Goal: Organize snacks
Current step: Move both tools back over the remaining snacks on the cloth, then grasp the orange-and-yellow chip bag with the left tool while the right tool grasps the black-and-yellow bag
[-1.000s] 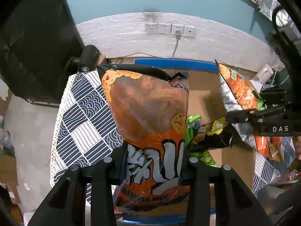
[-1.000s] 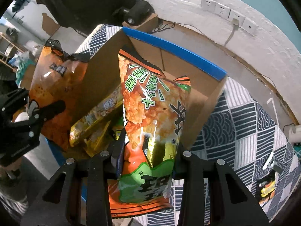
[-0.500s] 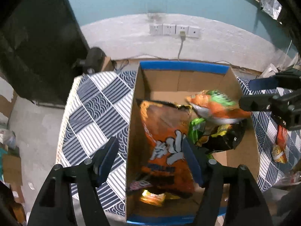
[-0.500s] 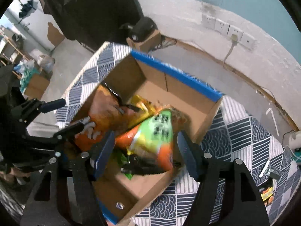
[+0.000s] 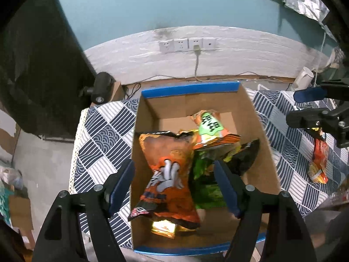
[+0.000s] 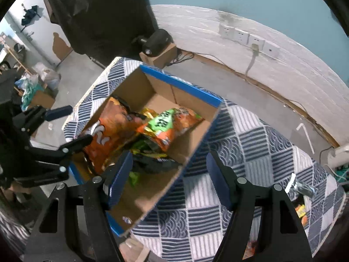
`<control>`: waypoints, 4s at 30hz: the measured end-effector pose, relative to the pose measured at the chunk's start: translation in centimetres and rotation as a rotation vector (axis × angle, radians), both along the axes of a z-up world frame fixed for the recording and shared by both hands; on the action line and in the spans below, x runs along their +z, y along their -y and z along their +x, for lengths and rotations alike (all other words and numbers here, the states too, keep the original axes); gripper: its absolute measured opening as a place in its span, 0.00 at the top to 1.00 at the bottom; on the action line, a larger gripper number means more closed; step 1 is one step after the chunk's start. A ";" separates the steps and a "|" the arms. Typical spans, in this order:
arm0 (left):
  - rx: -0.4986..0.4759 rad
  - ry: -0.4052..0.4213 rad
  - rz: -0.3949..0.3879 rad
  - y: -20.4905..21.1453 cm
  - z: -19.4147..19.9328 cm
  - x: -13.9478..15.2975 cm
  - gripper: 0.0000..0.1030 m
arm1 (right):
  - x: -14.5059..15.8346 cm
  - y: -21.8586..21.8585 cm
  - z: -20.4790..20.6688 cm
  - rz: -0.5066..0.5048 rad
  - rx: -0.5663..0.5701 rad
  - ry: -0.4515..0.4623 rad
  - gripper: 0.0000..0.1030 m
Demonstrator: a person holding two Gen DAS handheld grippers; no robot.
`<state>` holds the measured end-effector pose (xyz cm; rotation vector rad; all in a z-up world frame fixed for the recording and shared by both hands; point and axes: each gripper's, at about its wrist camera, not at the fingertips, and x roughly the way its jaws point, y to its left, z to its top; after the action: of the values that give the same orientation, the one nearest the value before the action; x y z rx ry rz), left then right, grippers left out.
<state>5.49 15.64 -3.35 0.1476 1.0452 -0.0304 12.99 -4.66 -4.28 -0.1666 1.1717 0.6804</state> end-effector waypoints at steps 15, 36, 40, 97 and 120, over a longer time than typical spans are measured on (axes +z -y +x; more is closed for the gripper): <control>-0.135 0.024 0.004 7.4 -0.6 1.6 0.23 | -0.4 10.3 -2.2 -0.054 -0.111 0.017 0.27; -0.359 -0.087 0.037 21.0 -1.8 -1.0 0.23 | -3.1 26.6 -3.6 -0.070 -0.328 -0.027 0.27; -0.377 -0.119 0.052 22.7 -1.6 -2.4 0.23 | -4.3 29.6 -3.2 -0.085 -0.364 -0.045 0.27; -0.397 -0.363 -0.071 30.2 5.4 -12.2 0.22 | -14.2 30.1 0.5 -0.244 -0.244 -0.077 0.45; -0.412 -0.464 -0.162 34.1 -0.4 -13.9 0.15 | -11.6 33.4 -6.9 -0.141 -0.373 -0.091 0.44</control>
<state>5.11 -18.41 -17.26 0.2125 1.4532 -0.5433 6.05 -38.03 -15.89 -0.0326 1.2961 0.2793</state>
